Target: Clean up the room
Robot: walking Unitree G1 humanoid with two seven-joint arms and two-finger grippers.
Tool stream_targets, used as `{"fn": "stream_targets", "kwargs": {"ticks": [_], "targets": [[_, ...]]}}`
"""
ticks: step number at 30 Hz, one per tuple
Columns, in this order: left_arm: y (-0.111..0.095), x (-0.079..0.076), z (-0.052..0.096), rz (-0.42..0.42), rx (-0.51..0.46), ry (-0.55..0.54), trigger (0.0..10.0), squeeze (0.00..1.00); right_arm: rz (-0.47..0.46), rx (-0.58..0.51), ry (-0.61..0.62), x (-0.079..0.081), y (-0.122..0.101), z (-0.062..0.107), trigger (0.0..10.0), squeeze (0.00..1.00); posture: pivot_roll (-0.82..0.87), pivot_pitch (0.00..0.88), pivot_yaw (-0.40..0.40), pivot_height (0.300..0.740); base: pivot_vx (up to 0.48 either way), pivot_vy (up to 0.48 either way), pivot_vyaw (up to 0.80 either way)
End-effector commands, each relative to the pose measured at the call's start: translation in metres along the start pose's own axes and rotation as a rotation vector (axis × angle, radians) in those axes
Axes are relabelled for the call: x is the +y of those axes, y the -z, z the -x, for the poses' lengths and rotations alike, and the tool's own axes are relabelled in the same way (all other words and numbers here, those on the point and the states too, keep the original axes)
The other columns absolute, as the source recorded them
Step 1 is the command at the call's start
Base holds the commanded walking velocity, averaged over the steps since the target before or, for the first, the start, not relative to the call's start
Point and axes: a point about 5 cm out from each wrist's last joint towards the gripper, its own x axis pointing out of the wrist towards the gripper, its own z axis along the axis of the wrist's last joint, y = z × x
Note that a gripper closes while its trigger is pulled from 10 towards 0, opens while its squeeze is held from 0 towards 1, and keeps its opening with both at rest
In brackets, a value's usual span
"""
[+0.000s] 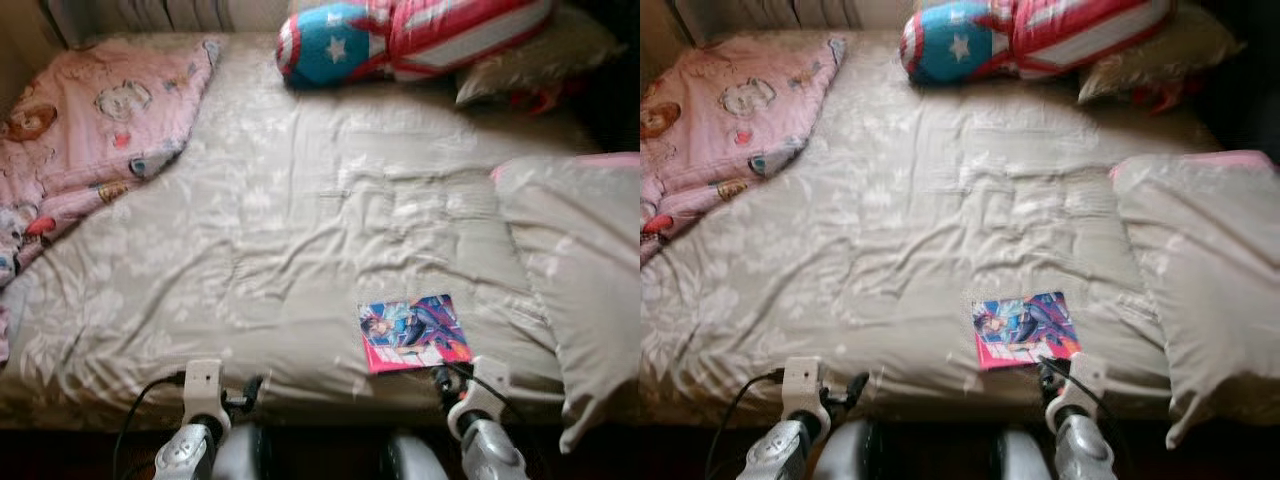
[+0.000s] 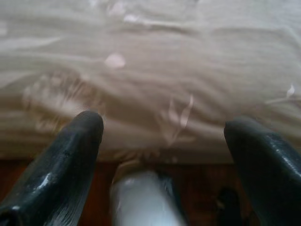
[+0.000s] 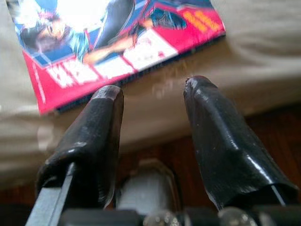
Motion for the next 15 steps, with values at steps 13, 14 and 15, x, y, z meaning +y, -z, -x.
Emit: {"fn": "stream_targets", "kwargs": {"ticks": [13,14,15], "targets": [[0.051,0.015,0.014,0.028,0.273,-0.121,10.0,0.0,0.205,0.197,0.048,-0.031,0.038,0.016,10.0,0.0,-0.11,0.0,-0.037,0.74,0.0,0.0,0.0],[0.054,0.015,0.016,0.047,0.284,-0.137,10.0,0.0,0.195,0.214,0.06,-0.037,0.041,0.019,10.0,0.0,-0.1,0.0,-0.038,0.74,0.0,0.0,0.0],[0.054,0.015,0.016,0.047,0.284,-0.137,10.0,0.0,0.195,0.214,0.06,-0.037,0.041,0.019,10.0,0.0,-0.1,0.0,-0.038,0.74,0.0,0.0,0.0]]}}
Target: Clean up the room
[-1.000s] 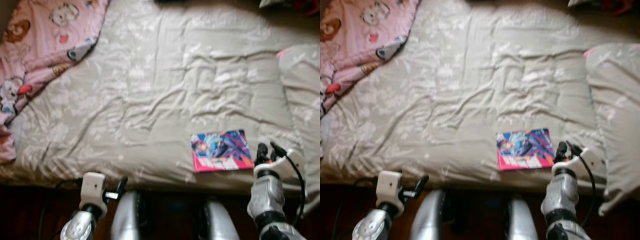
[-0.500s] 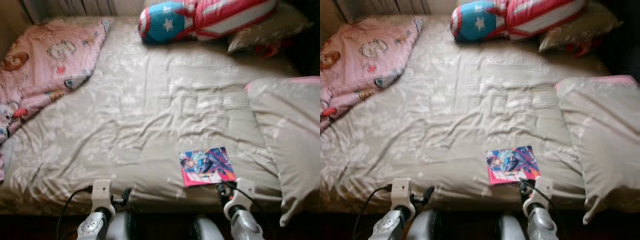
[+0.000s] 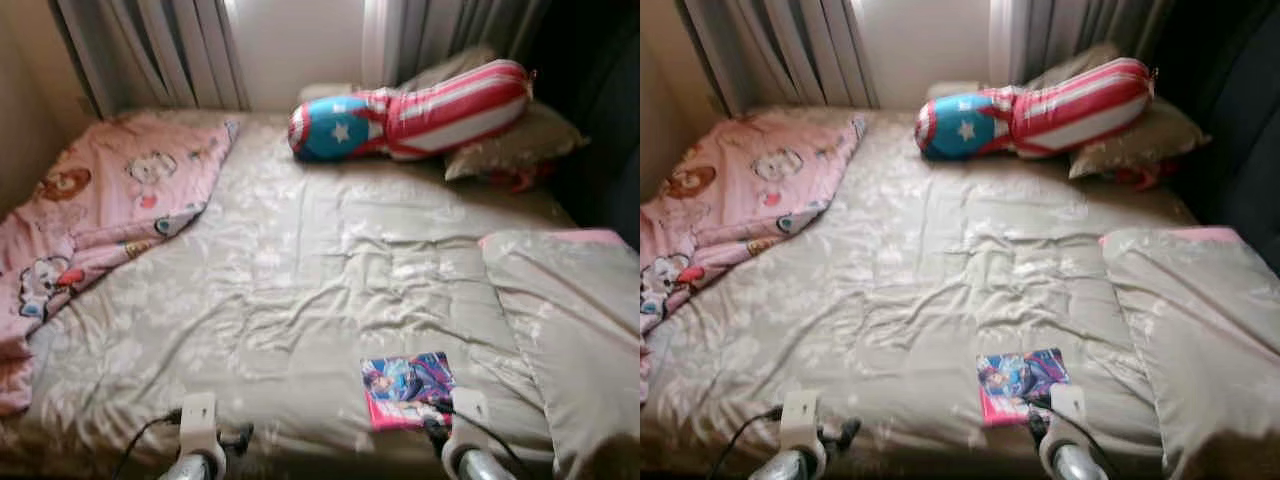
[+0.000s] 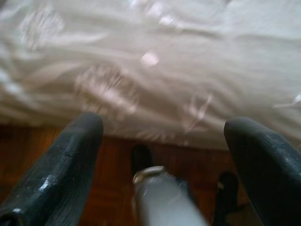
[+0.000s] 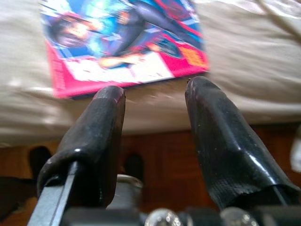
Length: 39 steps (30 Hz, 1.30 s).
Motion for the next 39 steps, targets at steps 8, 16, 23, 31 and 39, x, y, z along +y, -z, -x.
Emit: {"fn": "stream_targets", "kwargs": {"ticks": [8,16,23,31,39], "targets": [[0.022,0.007,0.006,0.024,0.084,-0.049,10.0,0.0,0.0,0.153,0.057,-0.031,0.049,0.018,10.0,0.0,-0.1,0.0,-0.031,0.74,0.0,0.0,0.0],[0.018,0.011,0.005,0.019,0.087,-0.075,10.0,0.0,-0.045,0.159,0.052,-0.009,0.055,0.017,10.0,0.0,-0.09,0.025,-0.026,0.74,0.0,0.0,0.58],[0.016,0.012,0.004,-0.001,0.091,-0.075,10.0,0.0,-0.094,0.158,0.059,-0.003,0.053,0.015,10.0,0.0,-0.1,0.066,-0.019,0.74,0.0,0.278,0.17],[0.017,0.014,0.005,-0.005,0.092,-0.076,10.0,0.0,-0.084,0.13,0.048,0.001,0.047,0.013,10.0,0.0,-0.09,0.092,-0.02,0.74,0.0,0.454,0.0],[0.019,0.015,0.005,-0.007,0.094,-0.076,10.0,0.0,-0.091,0.126,0.048,0.001,0.045,0.012,10.0,0.0,-0.09,0.102,-0.019,0.74,0.0,0.462,0.0]]}}
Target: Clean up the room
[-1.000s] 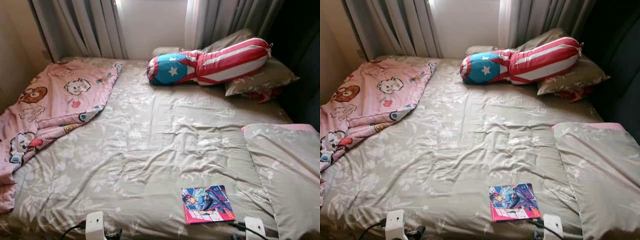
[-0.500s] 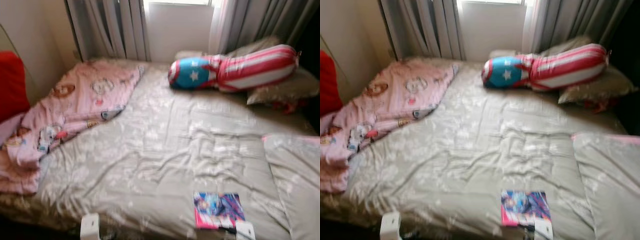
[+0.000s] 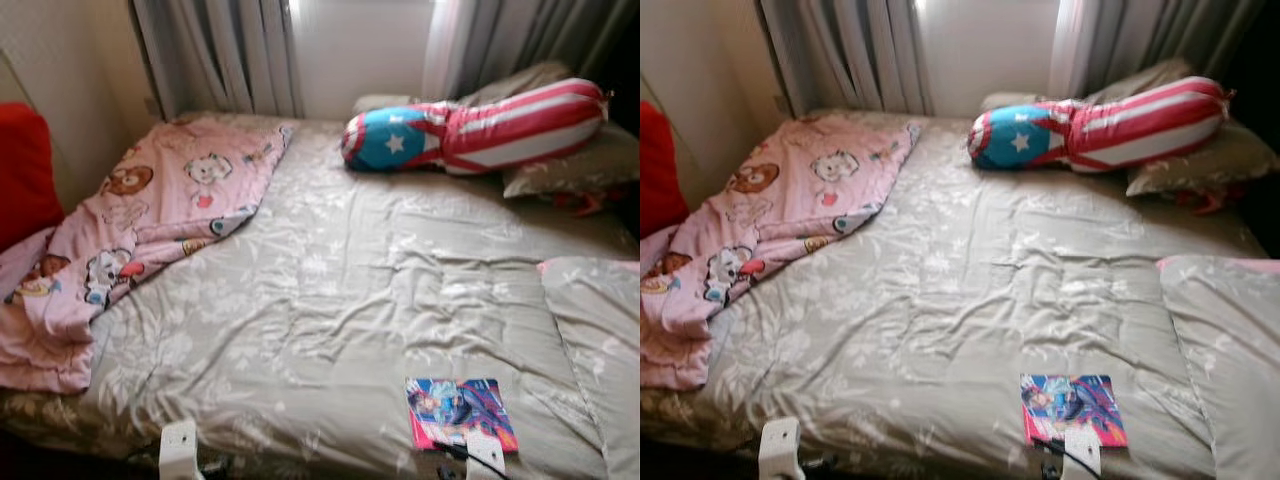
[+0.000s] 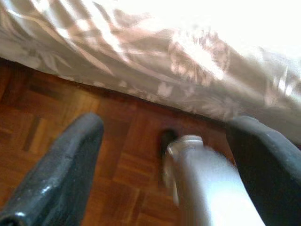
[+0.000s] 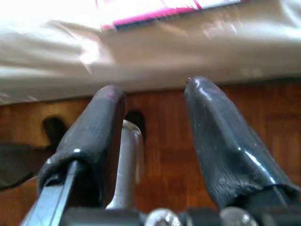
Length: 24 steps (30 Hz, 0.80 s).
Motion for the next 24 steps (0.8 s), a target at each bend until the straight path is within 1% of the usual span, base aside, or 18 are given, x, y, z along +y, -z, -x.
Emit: {"fn": "stream_targets", "kwargs": {"ticks": [1,15,24], "targets": [[-0.0004,0.0078,0.0004,-0.028,0.012,-0.019,10.0,0.0,-0.01,-0.004,-0.011,0.0049,-0.0012,-0.0006,10.0,0.0,-0.09,0.103,-0.019,0.74,0.0,0.461,0.0],[0.0004,0.0089,0.0007,-0.037,0.015,-0.019,10.0,0.0,-0.012,-0.005,-0.013,0.0055,-0.0021,-0.0009,10.0,0.0,-0.08,0.102,-0.015,0.74,0.0,0.461,0.0],[0.0008,0.0102,0.0009,-0.041,0.016,-0.021,10.0,0.0,-0.029,-0.006,-0.004,0.0038,-0.0019,-0.0007,10.0,0.0,-0.07,0.095,-0.015,0.74,0.0,0.455,0.0]]}}
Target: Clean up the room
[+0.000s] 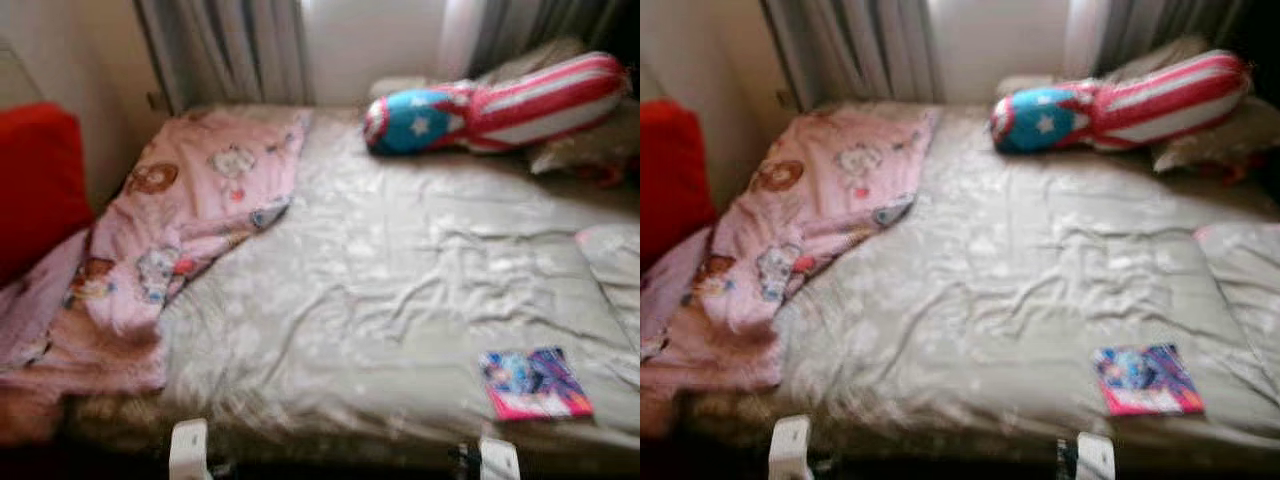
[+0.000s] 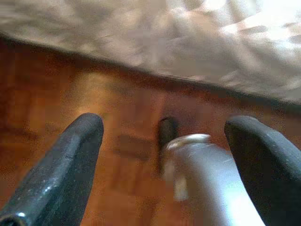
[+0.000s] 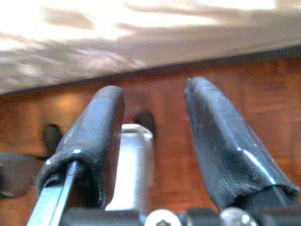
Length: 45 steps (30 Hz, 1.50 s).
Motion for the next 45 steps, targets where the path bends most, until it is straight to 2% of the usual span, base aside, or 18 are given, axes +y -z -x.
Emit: {"fn": "stream_targets", "kwargs": {"ticks": [1,18,31,37,45], "targets": [[-0.0013,-0.0059,-0.001,-0.001,0.002,0.012,10.0,0.0,-0.019,0.02,0.038,-0.0126,0.0067,0.0026,10.0,0.0,-0.07,0.095,-0.016,0.74,0.0,0.458,0.0],[-0.0005,-0.0063,-0.0009,0.001,0.004,0.01,10.0,0.0,-0.023,0.017,0.041,-0.0133,0.0065,0.0026,10.0,0.0,-0.08,0.094,-0.017,0.74,0.0,0.456,0.0],[-0.0001,-0.0055,-0.0007,0.0,0.003,0.006,10.0,0.0,-0.024,0.021,0.037,-0.0128,0.0088,0.0031,10.0,0.0,-0.09,0.055,-0.01,0.74,0.0,0.433,0.0],[0.0005,-0.0054,-0.0004,-0.001,-0.001,0.005,10.0,0.0,-0.004,0.018,0.031,-0.0129,0.009,0.0034,10.0,0.0,-0.09,0.038,-0.008,0.74,0.0,0.0,0.0],[-0.0002,-0.007,-0.0004,-0.001,-0.01,0.011,10.0,0.0,0.007,0.014,0.027,-0.0128,0.0091,0.0035,10.0,0.0,-0.09,0.029,-0.008,0.74,0.0,0.0,0.8]]}}
